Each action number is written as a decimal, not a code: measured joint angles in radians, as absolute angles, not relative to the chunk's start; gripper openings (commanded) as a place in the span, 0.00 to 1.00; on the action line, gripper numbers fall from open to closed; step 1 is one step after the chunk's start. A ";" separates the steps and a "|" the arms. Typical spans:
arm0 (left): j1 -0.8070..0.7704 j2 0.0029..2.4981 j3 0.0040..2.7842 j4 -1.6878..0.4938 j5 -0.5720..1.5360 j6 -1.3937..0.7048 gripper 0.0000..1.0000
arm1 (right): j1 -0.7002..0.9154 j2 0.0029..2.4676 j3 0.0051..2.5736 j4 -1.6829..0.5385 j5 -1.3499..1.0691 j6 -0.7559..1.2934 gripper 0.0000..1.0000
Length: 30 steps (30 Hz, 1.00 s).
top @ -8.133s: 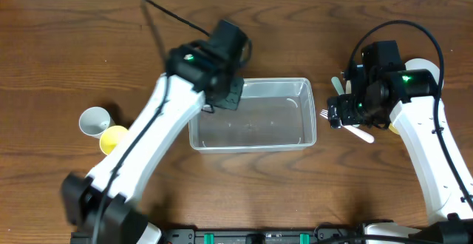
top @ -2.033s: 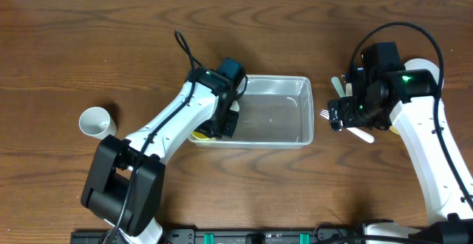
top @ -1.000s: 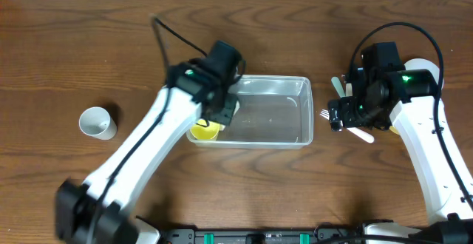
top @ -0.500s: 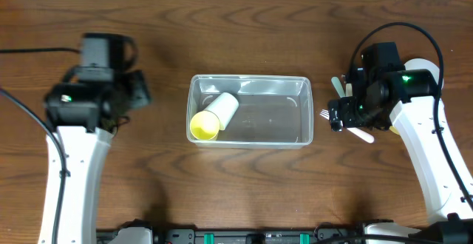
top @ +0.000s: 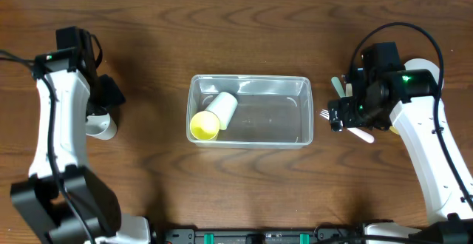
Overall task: Pack container
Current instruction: 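Reach the left gripper back and grasp the remaining white cup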
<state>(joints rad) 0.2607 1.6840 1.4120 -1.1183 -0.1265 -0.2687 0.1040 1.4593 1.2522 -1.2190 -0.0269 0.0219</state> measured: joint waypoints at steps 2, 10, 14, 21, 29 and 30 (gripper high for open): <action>0.271 1.710 1.412 -1.118 -0.112 -0.268 0.73 | 0.104 1.459 1.252 -1.219 -0.027 0.022 0.96; 0.292 1.792 1.411 -1.116 -0.073 -0.265 0.73 | 0.104 1.459 1.252 -1.219 -0.027 0.022 0.97; 0.292 1.804 1.383 -1.088 -0.066 -0.265 0.73 | 0.104 1.459 1.252 -1.219 -0.027 0.022 0.97; 0.292 1.819 1.345 -1.060 -0.059 -0.264 0.69 | 0.104 1.459 1.252 -1.220 -0.027 0.022 0.96; 0.292 1.819 1.345 -1.053 -0.058 -0.257 0.41 | 0.104 1.459 1.252 -1.225 -0.027 0.022 0.96; 0.292 1.819 1.345 -1.053 -0.058 -0.257 0.36 | 0.104 1.459 1.252 -1.225 -0.027 0.022 0.96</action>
